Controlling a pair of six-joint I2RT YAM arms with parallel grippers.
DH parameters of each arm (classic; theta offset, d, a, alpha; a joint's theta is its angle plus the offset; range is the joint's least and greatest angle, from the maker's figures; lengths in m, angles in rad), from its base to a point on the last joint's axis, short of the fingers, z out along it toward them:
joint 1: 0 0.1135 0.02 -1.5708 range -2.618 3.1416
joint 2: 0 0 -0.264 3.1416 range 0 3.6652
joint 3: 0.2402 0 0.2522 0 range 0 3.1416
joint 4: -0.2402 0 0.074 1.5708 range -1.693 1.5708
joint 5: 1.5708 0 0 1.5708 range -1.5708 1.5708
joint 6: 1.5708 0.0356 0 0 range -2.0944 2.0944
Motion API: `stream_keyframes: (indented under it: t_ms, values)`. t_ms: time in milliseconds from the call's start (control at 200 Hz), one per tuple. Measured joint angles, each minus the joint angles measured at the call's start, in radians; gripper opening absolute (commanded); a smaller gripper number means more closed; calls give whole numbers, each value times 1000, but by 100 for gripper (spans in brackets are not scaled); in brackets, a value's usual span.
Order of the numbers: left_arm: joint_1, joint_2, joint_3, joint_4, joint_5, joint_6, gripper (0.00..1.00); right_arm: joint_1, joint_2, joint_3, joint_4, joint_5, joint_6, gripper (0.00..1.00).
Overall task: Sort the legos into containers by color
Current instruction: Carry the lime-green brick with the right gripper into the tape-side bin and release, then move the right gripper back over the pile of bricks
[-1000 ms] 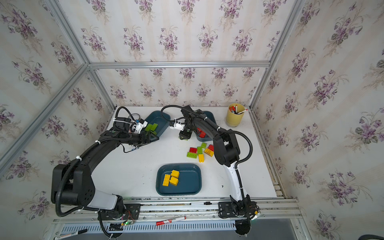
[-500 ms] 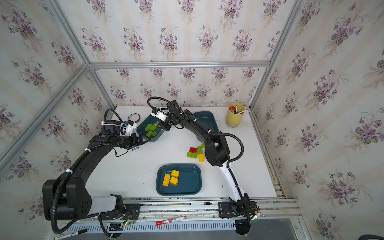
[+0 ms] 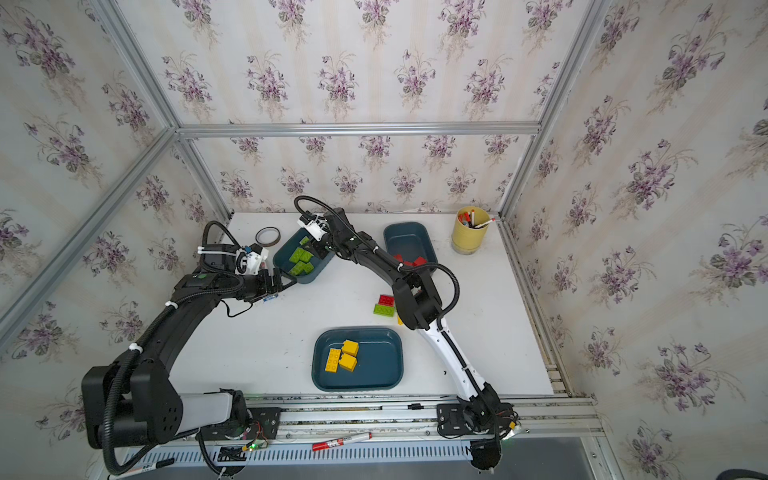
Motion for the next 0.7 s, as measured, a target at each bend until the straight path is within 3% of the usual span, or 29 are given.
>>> stream_keyframes:
  t_ms: [170, 260, 560, 700]
  values:
    - [0, 2, 0, 0, 11, 0, 99, -4, -20, 13, -63, -6, -31, 70]
    - [0, 5, 0, 0, 19, 0, 99, -21, -67, -23, -113, -34, -56, 70]
    - [0, 17, 2, -6, 40, 0, 99, -57, -443, -367, -378, -108, -267, 69]
    - [0, 26, 3, -6, 45, 1, 99, -86, -563, -526, -526, -76, -397, 68]
